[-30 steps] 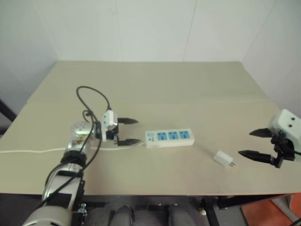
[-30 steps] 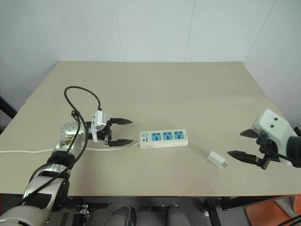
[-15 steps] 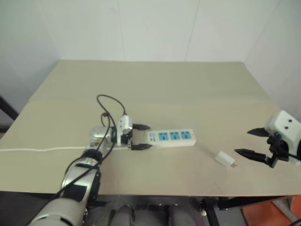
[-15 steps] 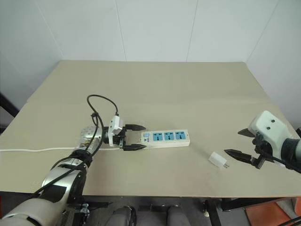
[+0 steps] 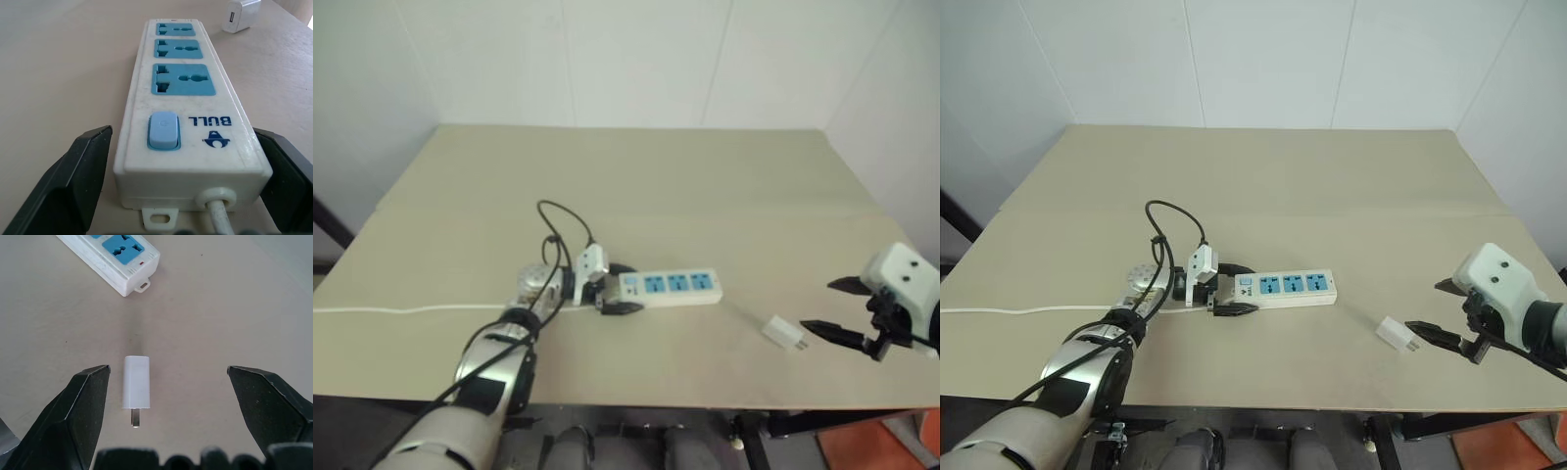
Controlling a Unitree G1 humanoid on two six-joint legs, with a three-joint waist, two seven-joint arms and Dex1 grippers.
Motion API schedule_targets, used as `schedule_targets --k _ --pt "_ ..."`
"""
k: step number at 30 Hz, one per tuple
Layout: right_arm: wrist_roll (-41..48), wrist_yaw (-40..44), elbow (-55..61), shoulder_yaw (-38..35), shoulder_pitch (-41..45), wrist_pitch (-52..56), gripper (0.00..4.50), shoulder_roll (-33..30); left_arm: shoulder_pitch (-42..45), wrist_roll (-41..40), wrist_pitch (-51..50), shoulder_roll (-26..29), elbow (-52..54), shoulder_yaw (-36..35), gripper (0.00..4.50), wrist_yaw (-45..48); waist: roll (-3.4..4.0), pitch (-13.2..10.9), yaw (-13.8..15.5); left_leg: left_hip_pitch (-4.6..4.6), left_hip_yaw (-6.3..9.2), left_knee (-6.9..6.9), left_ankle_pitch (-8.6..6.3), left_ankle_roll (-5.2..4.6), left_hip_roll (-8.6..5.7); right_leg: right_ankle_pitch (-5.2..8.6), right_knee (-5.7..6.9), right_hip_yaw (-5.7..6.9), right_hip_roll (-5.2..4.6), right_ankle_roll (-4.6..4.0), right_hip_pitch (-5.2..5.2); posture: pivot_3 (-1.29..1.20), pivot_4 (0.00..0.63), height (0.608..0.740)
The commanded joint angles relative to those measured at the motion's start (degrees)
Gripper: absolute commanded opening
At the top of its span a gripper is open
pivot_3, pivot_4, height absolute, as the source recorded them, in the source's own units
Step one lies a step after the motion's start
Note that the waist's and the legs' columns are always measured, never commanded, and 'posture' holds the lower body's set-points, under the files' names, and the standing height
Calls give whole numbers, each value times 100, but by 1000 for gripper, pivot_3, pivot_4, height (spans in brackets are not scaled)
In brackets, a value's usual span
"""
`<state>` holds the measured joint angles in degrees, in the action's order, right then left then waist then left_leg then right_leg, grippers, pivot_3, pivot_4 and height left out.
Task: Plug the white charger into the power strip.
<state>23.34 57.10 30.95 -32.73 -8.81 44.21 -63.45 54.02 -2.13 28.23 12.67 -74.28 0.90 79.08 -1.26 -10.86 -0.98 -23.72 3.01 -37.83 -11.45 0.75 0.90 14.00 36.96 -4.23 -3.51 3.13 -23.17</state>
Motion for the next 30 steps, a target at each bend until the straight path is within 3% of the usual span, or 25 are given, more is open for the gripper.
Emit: schedule_targets --k 1,4,13,19,20,22,30 --pt "-21 -114 117 -262 55 27 4500 5 55 32 -5 -11 -4 -63 4477 93 0 0 3 0 0 0 0 0 0 0 -1 0 0 0 0 0 150 740" --pt "-32 -165 76 -190 90 -3 4500 -8 32 1 25 -51 13 -119 3910 25 0 0 3 0 0 0 0 0 0 0 -1 0 0 0 0 0 150 740" --pt "19 -159 -77 375 480 87 4500 -310 -8 47 169 -120 85 -124 3910 -22 0 0 6 0 0 0 0 0 0 -1 -2 -1 -1 0 1 0 150 740" --pt "277 -166 -195 1840 1754 1236 4500 -1211 10 -92 145 -110 199 -180 3910 329 4 2 -18 3 -2 -1 0 0 2 -2 1 -1 -1 -1 -1 0 150 740" --pt "277 -182 -223 2060 1972 1346 4500 -1266 10 -130 126 -121 213 -203 3566 392 3 1 -12 0 -1 0 0 0 2 -2 0 0 -1 -1 -4 0 150 740" --pt "238 -198 -293 2441 2349 1500 4500 -1311 6 -142 108 -138 227 -212 3304 421 3 1 -2 -5 0 0 0 0 2 -1 -4 1 -1 -2 -7 0 150 740" --pt "193 -34 -542 3432 3063 2063 4500 -1429 -120 19 226 -149 288 -96 3309 254 3 1 21 -14 2 -1 0 0 1 -4 -9 5 -4 -4 -11 0 150 740"
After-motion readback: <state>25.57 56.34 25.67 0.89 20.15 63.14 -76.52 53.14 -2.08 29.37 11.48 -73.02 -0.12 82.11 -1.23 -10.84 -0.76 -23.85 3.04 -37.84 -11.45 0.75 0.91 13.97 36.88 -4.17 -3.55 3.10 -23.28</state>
